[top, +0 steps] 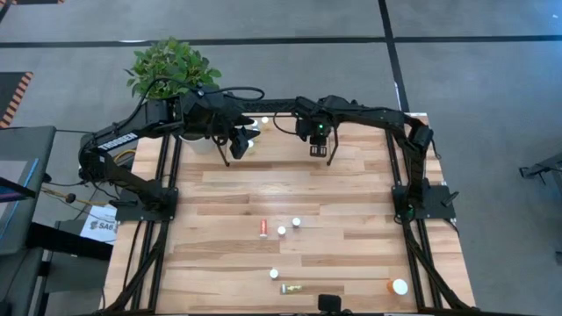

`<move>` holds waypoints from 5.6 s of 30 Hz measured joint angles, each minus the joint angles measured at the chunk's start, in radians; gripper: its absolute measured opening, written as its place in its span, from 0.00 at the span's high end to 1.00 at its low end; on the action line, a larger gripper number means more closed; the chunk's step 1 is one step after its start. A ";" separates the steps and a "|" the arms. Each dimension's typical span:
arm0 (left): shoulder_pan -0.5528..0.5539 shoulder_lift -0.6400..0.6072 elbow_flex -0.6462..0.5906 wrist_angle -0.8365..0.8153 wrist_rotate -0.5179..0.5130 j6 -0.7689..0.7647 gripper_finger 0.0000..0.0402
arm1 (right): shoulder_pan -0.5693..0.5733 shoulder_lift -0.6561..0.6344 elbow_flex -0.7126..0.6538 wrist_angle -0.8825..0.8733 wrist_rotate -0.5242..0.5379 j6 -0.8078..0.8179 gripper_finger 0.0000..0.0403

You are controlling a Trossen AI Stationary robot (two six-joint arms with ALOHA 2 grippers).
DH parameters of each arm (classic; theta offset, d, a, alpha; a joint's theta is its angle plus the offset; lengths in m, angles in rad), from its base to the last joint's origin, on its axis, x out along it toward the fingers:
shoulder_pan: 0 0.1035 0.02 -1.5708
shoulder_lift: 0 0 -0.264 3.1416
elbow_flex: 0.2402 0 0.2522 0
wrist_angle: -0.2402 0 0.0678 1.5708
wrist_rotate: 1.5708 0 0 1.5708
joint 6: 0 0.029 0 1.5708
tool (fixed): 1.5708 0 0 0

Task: Pick and place medicine bottles onto shelf by color
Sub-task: Put the yellow pill bottle on the shelf, then put the orange pill bottle on the shelf

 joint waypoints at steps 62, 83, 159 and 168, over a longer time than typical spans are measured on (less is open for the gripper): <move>0.000 0.000 0.000 -0.006 0.000 -0.022 0.55 | -0.028 0.001 0.000 0.061 -0.055 0.101 0.68; 0.000 0.000 0.000 -0.005 0.000 -0.036 0.55 | -0.036 0.001 0.000 0.059 -0.108 -0.037 0.68; -0.020 0.016 -0.011 -0.122 -0.001 -0.085 0.55 | 0.351 -0.284 0.356 -0.519 -0.192 0.596 0.41; -0.123 0.090 -0.012 -0.069 -0.043 -0.169 0.55 | 0.681 -0.580 0.044 -0.517 -0.027 1.114 0.41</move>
